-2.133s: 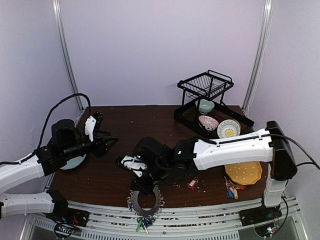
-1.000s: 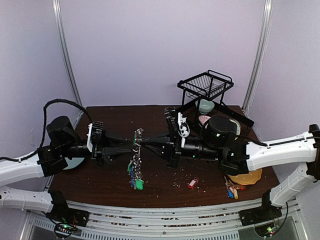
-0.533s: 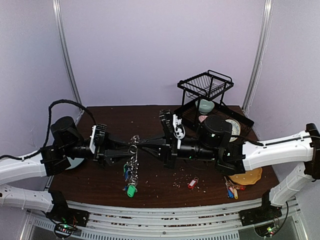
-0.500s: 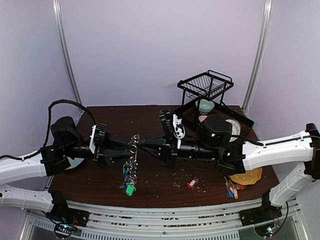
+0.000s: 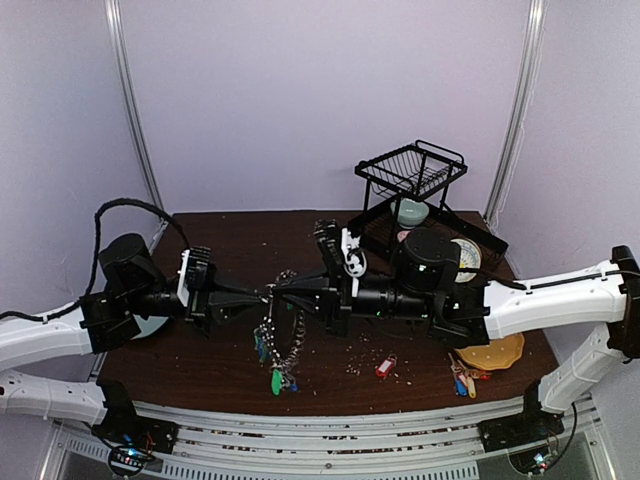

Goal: Put the keys on the keyring

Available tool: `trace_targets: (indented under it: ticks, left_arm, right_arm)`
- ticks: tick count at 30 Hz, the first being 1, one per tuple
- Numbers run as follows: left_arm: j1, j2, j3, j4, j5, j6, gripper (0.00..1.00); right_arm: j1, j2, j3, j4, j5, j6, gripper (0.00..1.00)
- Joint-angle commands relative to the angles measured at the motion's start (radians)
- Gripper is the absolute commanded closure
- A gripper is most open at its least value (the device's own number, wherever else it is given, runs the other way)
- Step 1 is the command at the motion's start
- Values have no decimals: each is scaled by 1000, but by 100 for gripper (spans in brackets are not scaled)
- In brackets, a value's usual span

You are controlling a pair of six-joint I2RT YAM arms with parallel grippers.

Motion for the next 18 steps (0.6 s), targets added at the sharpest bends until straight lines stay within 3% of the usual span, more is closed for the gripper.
trace_targets:
  ticks: [1, 18]
  left_arm:
    - [-2, -9, -9, 42, -5, 0, 100]
    - [-3, -116, -42, 24, -241, 80, 100]
  right_arm:
    - [-2, -2, 46, 44, -2, -10, 100]
    - [-16, 4, 69, -138, 55, -2, 100]
